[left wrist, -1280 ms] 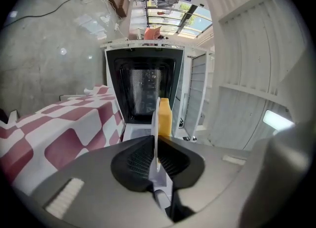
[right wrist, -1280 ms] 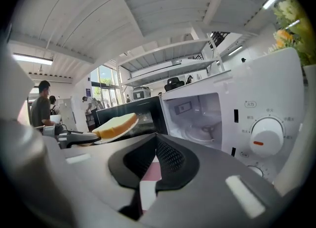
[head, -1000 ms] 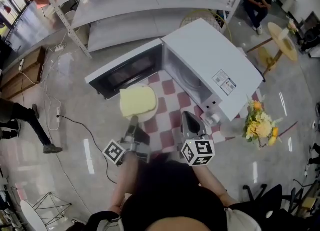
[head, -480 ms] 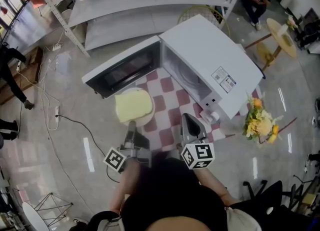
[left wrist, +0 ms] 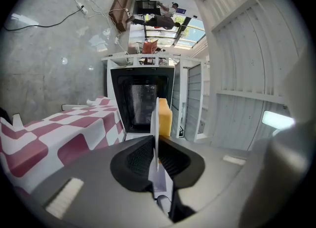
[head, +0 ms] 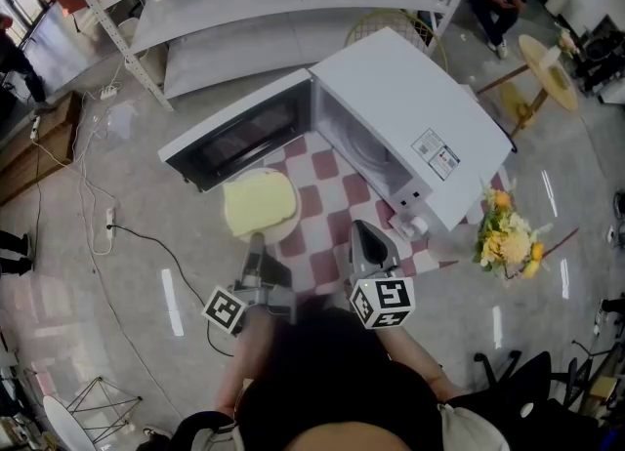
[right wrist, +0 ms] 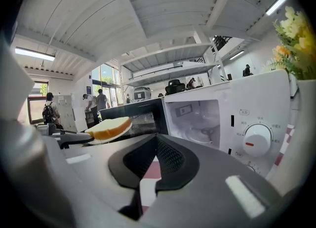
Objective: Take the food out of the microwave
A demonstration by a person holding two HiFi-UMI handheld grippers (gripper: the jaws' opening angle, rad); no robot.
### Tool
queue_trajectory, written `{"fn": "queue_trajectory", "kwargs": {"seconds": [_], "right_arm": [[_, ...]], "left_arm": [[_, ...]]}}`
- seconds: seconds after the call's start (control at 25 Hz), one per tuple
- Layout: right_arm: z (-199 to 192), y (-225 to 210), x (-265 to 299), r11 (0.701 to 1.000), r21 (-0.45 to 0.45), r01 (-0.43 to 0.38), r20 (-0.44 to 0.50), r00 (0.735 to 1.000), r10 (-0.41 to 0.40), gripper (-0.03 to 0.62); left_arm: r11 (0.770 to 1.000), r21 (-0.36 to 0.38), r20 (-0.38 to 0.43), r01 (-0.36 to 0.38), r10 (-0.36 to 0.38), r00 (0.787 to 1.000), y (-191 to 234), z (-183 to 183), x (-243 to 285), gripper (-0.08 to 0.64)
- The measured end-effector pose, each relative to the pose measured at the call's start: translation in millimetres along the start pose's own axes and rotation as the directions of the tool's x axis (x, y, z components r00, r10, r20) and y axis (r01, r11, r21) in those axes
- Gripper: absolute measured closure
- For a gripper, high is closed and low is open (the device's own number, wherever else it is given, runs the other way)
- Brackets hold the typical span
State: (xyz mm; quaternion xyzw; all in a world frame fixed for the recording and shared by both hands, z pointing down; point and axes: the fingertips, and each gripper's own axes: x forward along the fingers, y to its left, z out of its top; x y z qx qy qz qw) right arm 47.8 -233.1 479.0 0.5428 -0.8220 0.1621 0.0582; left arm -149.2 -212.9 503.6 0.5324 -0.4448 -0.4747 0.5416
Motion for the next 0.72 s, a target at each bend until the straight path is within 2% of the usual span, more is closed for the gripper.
{"fn": "queue_trajectory", "kwargs": {"seconds": [0.72], "right_arm": [[-9.6, 0.7, 3.5, 1.000, 0.004, 0.001, -0.023, 1.000, -0.001, 0.592]], "left_arm": [[1.000, 0.006, -0.023, -0.002, 0.003, 1.000, 3.0, -2.5, 2.8, 0.526]]}}
